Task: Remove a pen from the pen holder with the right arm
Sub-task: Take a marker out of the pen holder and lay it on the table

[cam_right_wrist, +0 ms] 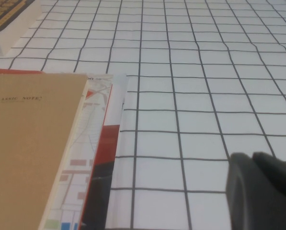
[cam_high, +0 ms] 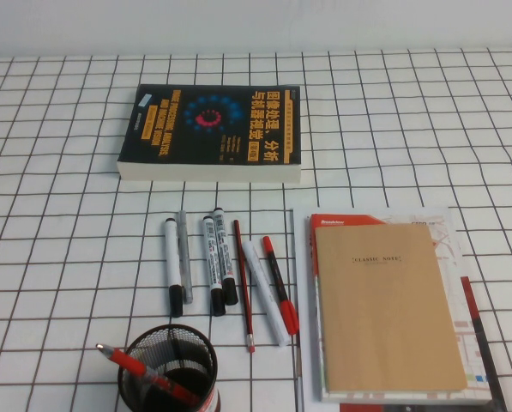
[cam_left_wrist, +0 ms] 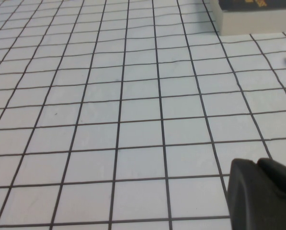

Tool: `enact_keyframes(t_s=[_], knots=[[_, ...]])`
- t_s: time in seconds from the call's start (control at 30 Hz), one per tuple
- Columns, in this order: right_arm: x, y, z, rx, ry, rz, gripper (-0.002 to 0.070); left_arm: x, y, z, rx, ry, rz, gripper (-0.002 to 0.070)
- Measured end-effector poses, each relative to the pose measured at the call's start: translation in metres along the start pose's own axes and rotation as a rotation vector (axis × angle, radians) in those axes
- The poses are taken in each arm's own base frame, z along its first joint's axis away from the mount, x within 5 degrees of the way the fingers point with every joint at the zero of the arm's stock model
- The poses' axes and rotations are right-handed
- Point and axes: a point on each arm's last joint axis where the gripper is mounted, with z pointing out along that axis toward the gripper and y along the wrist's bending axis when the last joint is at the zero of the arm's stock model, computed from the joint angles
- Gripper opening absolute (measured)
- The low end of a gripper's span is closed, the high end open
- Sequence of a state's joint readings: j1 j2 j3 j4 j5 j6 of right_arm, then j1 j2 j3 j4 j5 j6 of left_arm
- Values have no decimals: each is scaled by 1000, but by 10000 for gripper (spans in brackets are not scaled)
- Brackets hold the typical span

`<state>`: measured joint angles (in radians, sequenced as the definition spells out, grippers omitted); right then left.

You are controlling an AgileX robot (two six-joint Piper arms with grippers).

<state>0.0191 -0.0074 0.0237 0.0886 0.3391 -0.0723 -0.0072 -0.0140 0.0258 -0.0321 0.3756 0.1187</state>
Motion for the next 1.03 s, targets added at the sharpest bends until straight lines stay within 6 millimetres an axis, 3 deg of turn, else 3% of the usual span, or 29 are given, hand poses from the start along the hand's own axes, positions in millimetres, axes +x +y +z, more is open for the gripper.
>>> enact_keyframes(t_s=[1.03], knots=[[0, 0, 0, -4, 5, 3, -15, 0, 0, 0, 0, 0, 0, -4]])
